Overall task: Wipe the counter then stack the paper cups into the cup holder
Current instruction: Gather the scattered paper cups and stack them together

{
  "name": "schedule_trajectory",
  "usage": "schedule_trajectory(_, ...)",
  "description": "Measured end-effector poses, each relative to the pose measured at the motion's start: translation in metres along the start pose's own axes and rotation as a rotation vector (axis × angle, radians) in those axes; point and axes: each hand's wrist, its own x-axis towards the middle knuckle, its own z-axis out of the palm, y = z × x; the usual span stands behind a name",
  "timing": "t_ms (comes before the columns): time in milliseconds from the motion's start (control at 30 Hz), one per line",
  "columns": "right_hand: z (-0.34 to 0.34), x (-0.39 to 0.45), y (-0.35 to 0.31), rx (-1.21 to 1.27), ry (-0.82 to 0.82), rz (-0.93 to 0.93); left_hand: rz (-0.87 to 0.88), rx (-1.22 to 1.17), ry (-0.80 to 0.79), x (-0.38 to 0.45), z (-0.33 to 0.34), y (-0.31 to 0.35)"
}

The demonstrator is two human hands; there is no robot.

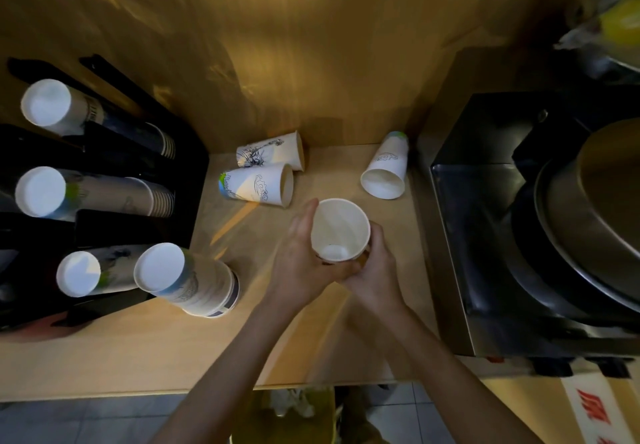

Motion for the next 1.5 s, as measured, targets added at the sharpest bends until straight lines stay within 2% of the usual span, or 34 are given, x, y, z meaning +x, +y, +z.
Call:
schedule_trajectory(367, 0.002, 0.004, 0.003, 0.049, -0.058, 0.060, 0.004, -0.158, 0.073, -0.005, 0.008, -0.015)
schedule_trajectory(500, -0.009, 0.011, 0.004, 0.019, -0.261, 0.080, 0.017, -0.135, 0.054, -0.004, 0.007, -0.019)
schedule_trajectory(567, -0.020, 0.018, 0.007, -0.064, -0.386, 0.075, 0.053, -0.112, 0.018, -0.005, 0.004, -0.019)
schedule_trajectory(600, -0.025, 0.023, 0.008, -0.119, -0.397, 0.075, 0.061, -0.135, 0.004, -0.005, 0.001, -0.019)
schedule_trajectory(667, -0.035, 0.039, 0.010, -0.202, -0.321, 0.072, 0.046, -0.232, 0.033, -0.002, -0.007, -0.019)
schedule_trajectory(733, -0.043, 0.057, 0.004, -0.301, -0.207, 0.049, 0.020, -0.264, 0.137, 0.010, -0.016, -0.023)
schedule_trajectory(800, -0.048, 0.079, -0.005, -0.430, -0.118, -0.023, 0.012, -0.195, 0.226, 0.029, -0.025, -0.030)
schedule_trajectory(900, -0.048, 0.111, -0.012, -0.544, -0.031, -0.099, 0.025, 0.010, 0.233, 0.063, -0.034, -0.048)
schedule_trajectory(1033, -0.041, 0.142, 0.003, -0.850, -0.092, -0.086, 0.031, 0.422, 0.211, 0.098, -0.033, -0.068)
schedule_trajectory(1133, -0.036, 0.151, 0.017, -0.925, -0.124, -0.040, -0.004, 0.669, 0.112, 0.114, -0.027, -0.082)
schedule_trajectory(1267, -0.038, 0.153, 0.024, -1.003, -0.065, -0.071, -0.052, 0.768, 0.024, 0.125, -0.021, -0.100)
schedule_trajectory(1367, -0.044, 0.154, 0.021, -1.054, -0.055, -0.094, -0.064, 0.759, 0.031, 0.128, -0.020, -0.101)
schedule_trajectory(1500, -0.048, 0.157, 0.019, -1.057, -0.021, -0.153, -0.050, 0.857, 0.021, 0.130, -0.023, -0.095)
